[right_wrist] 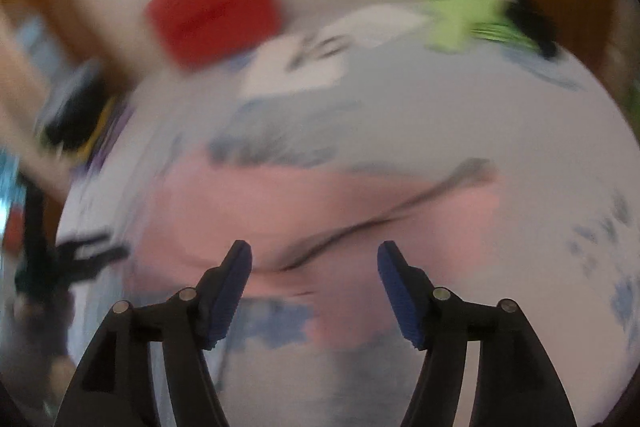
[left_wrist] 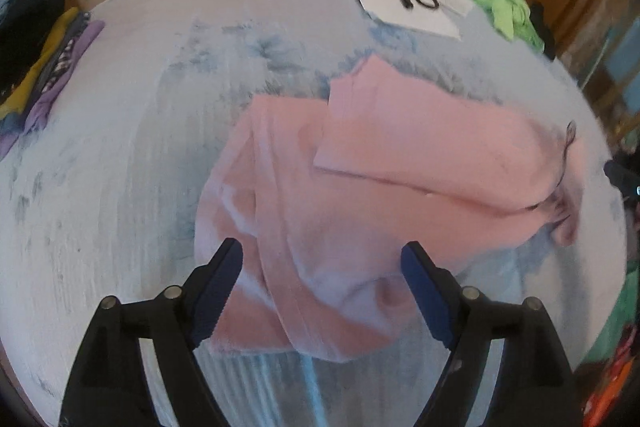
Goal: Fold clothes
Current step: 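Grasp the pink T-shirt edges with both grippers and lift it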
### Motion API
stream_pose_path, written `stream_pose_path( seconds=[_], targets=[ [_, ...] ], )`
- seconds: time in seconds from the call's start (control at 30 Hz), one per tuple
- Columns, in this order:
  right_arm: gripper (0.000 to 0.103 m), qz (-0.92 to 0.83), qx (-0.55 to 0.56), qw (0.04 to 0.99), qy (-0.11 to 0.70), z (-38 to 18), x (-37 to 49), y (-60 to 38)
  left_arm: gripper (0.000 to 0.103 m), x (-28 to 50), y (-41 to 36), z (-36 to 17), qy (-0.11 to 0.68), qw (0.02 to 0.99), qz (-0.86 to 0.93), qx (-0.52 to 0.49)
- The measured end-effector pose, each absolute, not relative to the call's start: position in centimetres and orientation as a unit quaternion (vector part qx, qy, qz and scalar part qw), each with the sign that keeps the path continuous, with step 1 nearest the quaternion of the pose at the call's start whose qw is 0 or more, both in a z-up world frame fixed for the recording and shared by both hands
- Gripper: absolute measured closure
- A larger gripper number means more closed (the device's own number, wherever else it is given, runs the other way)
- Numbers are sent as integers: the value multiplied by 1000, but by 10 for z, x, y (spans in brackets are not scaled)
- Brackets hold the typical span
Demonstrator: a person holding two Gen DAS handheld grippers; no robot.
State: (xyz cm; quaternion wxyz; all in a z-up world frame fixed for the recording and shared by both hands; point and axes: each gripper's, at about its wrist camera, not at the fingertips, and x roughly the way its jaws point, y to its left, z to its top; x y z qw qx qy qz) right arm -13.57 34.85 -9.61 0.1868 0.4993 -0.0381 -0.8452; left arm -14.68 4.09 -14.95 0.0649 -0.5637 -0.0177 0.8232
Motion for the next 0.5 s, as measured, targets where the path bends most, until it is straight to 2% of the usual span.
stream_pose_path(
  seconds=[0.23,0.27,0.3,0.33,0.37,0.4,0.43,0.47,0.5],
  targets=[
    [36,-811,513,267,82,-132,-146,253,26,-149,43,-177,-23,67,807,-587],
    [35,-808,513,273,100,-137,-148,245,32,-149,45,-177,-14,70,809,-583],
    [35,-804,512,278,119,-142,-150,237,52,-149,46,-176,-5,73,811,-580],
    [35,-800,512,282,135,-146,-152,229,77,-149,46,-174,-7,82,811,-579],
    [40,-798,517,281,129,-149,-160,229,84,-151,44,-170,-20,86,810,-580],
    [67,-797,521,280,123,-151,-168,229,91,-152,41,-166,-33,88,808,-581],
    [86,-795,526,279,117,-153,-175,229,93,-154,39,-160,-37,89,812,-576],
    [98,-794,529,277,110,-154,-183,230,94,-154,36,-151,-44,90,818,-566],
    [98,-805,518,273,91,-144,-196,237,95,-155,31,-137,-49,91,827,-553]
  ],
)
